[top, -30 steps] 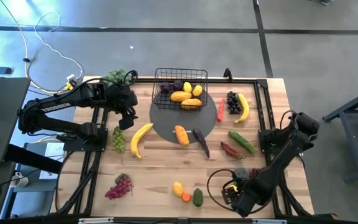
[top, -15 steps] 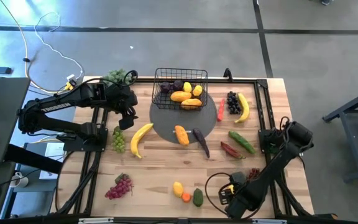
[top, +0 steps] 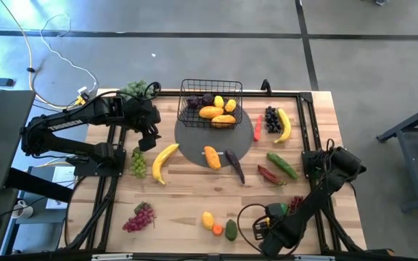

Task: Build produce basket
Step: Put the lemon into the black wire basket, then put the mango into the black wire basket

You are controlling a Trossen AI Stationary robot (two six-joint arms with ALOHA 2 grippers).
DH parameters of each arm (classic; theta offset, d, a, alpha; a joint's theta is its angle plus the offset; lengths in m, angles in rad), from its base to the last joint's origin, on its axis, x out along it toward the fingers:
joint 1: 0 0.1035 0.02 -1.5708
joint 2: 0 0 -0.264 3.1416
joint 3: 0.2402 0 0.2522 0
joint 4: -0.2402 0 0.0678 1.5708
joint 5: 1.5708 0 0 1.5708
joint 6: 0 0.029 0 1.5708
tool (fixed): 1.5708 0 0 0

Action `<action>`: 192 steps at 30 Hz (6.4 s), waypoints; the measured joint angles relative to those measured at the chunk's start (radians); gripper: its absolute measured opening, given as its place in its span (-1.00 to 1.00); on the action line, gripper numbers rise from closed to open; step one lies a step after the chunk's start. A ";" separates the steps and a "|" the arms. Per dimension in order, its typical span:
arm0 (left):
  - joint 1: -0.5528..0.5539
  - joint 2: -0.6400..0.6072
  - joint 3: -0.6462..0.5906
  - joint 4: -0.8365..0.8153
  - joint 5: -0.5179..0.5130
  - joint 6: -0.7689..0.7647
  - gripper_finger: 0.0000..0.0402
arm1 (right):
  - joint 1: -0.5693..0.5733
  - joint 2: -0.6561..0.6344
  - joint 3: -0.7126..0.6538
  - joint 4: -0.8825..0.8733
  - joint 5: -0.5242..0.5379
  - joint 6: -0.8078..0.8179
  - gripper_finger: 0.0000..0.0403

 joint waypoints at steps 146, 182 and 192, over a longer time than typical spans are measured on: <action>0.026 0.339 0.000 0.563 -0.067 0.034 0.51 | -1.484 0.249 0.721 -0.202 0.092 -2.352 0.11; -0.027 0.393 -0.001 0.582 0.190 0.694 0.51 | -1.315 -0.012 0.736 -0.270 0.190 -1.729 0.11; -0.111 0.539 -0.001 0.659 0.186 0.701 0.51 | -1.258 -0.043 0.736 -0.416 0.269 -1.581 0.11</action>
